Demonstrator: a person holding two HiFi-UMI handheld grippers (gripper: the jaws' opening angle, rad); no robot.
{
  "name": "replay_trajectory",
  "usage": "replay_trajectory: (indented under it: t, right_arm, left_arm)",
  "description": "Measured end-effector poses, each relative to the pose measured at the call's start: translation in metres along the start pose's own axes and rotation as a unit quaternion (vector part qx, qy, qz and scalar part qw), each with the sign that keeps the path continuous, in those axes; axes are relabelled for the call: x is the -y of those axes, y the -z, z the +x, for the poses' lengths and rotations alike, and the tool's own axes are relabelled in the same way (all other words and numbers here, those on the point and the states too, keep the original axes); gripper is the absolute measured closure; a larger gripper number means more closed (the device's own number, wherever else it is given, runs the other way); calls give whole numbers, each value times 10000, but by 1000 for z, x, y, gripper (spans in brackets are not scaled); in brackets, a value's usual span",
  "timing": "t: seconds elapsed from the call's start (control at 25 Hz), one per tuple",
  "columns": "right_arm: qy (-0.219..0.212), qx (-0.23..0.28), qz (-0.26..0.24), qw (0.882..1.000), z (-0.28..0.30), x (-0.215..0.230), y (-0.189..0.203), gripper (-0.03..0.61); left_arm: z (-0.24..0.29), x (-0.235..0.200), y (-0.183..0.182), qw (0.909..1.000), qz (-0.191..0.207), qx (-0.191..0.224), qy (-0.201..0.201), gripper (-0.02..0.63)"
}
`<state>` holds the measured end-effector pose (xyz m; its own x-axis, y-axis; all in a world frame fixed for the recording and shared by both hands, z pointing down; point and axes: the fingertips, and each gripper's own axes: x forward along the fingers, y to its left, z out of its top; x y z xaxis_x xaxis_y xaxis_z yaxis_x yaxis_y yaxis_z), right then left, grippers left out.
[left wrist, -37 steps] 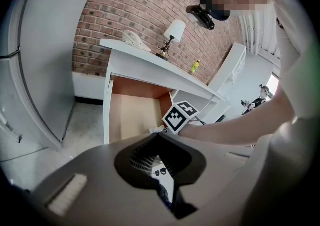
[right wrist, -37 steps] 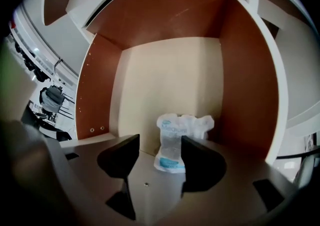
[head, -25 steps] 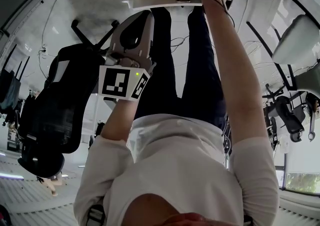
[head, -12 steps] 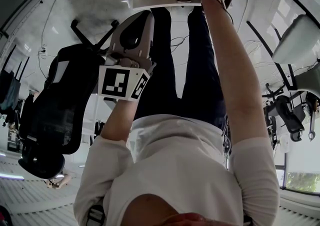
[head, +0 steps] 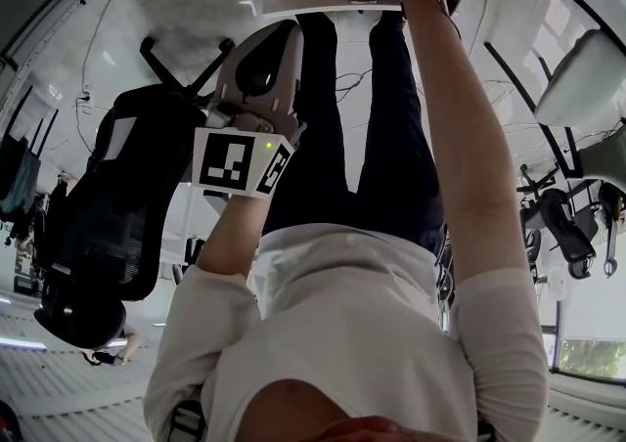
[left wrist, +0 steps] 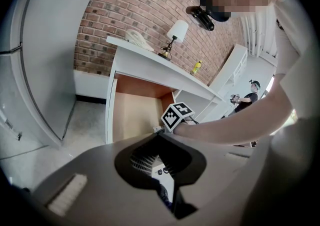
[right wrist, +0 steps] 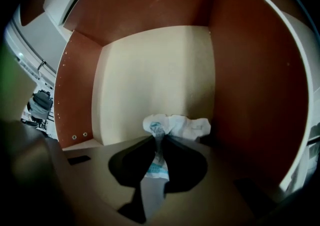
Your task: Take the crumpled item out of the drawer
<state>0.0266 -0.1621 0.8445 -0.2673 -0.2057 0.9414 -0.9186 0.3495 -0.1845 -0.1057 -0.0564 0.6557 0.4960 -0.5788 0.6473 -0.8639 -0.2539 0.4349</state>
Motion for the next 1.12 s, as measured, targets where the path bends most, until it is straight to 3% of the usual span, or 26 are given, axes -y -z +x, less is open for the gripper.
replay_trajectory:
  t: [0.52, 1.12]
  right_arm:
    - [192, 148, 47, 9997, -5, 7, -2, 535]
    - [99, 770, -120, 9969, -58, 3, -10, 535]
  left_arm:
    - [0, 7, 1, 10000, 52, 17, 12, 606]
    - [2, 18, -4, 9998, 156, 86, 31, 606]
